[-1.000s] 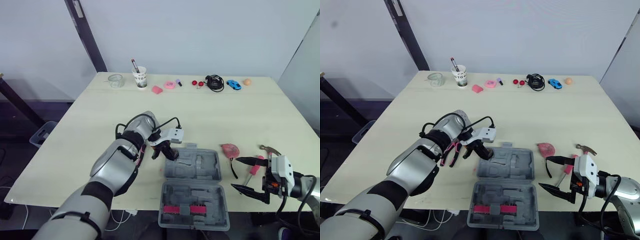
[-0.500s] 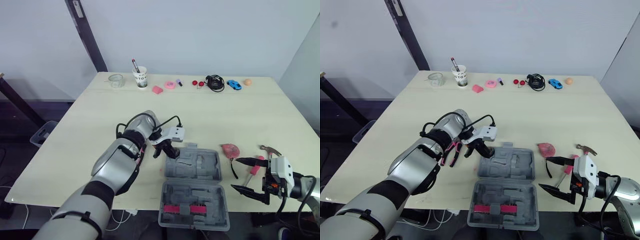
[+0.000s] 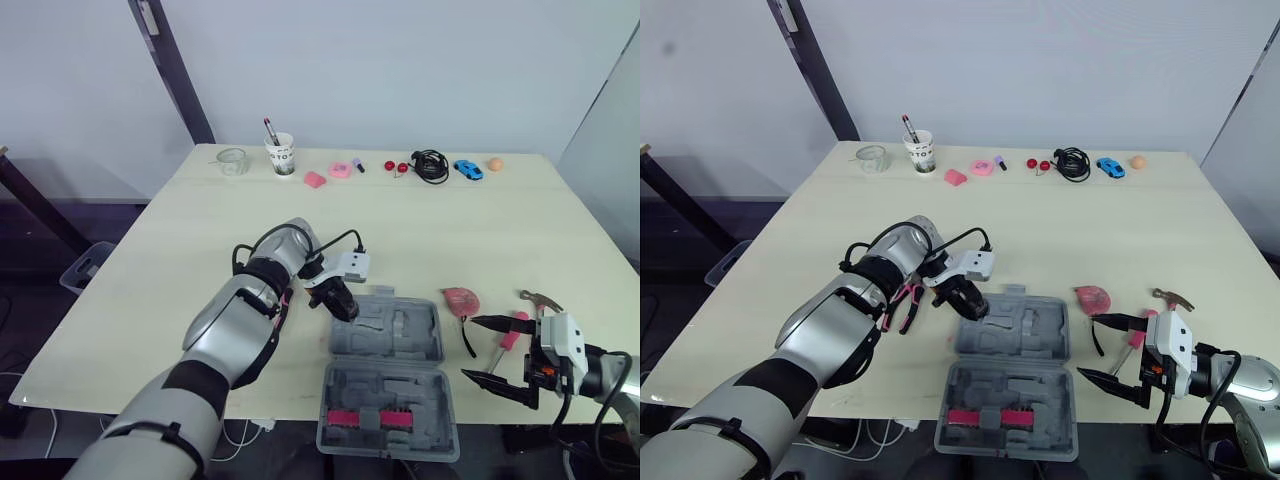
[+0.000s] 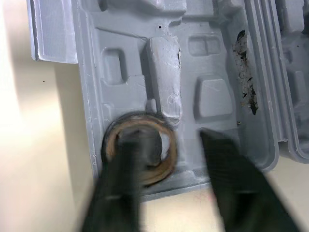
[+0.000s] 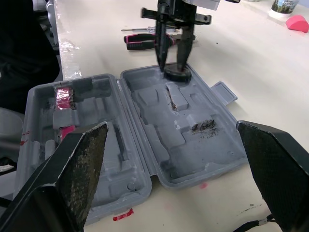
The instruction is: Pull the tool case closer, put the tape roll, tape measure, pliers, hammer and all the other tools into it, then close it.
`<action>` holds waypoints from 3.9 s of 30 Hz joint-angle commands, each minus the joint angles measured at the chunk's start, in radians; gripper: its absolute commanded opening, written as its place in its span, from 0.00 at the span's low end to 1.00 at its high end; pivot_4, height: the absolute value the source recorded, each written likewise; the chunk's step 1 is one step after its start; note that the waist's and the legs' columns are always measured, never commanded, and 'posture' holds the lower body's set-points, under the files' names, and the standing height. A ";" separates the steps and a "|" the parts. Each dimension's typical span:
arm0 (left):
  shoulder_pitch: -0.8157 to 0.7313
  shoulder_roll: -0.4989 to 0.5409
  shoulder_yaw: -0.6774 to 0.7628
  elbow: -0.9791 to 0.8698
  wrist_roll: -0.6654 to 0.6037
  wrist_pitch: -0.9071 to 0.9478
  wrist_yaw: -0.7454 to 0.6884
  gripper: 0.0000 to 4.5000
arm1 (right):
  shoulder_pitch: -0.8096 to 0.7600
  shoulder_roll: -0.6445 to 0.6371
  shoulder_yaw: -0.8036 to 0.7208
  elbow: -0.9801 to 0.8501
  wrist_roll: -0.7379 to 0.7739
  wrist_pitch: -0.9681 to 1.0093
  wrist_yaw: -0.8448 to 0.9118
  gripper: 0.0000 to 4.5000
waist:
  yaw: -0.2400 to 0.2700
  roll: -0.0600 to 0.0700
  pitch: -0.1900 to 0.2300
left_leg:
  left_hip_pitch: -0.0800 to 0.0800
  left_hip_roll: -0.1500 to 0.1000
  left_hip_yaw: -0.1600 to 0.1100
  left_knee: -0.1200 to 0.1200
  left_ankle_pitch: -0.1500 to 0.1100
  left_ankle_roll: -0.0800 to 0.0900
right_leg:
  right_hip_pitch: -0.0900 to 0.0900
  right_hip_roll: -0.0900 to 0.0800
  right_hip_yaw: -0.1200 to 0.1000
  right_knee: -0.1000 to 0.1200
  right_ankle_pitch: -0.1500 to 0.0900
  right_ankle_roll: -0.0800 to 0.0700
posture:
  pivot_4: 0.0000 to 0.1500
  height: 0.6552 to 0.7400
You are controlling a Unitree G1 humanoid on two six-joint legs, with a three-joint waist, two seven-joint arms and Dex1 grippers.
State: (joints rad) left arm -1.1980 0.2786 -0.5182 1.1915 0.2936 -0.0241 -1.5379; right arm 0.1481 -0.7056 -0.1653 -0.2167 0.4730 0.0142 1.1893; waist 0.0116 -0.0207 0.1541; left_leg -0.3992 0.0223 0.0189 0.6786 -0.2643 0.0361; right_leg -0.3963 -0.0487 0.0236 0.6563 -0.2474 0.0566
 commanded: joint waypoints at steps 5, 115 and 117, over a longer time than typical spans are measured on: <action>-0.034 0.005 0.016 -0.008 0.011 0.000 -0.022 0.99 | -0.001 -0.002 -0.004 -0.018 0.002 -0.019 -0.001 1.00 | 0.000 0.000 0.000 | 0.000 0.000 0.000 0.000 0.000 0.000 | 0.000 0.000 0.000 0.000 0.000 0.000 | 1.00 1.00; 0.653 0.250 0.649 -0.627 -0.609 -0.009 0.193 0.10 | 0.025 0.142 -0.131 0.038 0.112 0.009 -0.214 1.00 | -0.017 0.000 -0.001 | 0.002 0.004 -0.003 0.000 0.000 0.000 | 0.000 -0.001 0.000 0.001 0.000 0.000 | 1.00 1.00; 0.722 0.282 0.688 -0.694 -0.637 0.029 0.229 0.10 | 0.024 0.146 -0.148 0.065 0.111 0.005 -0.224 1.00 | -0.020 0.001 -0.001 | 0.002 0.004 -0.003 0.000 0.000 0.000 | 0.000 -0.001 0.000 0.001 0.000 0.000 | 1.00 1.00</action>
State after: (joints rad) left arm -0.4845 0.5427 0.1318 0.5509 -0.3122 -0.0178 -1.3292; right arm 0.1708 -0.5595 -0.2645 -0.1559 0.5722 0.0349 0.9732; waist -0.0084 -0.0201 0.1531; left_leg -0.3967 0.0274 0.0159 0.6780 -0.2644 0.0358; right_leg -0.3960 -0.0506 0.0241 0.6577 -0.2472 0.0562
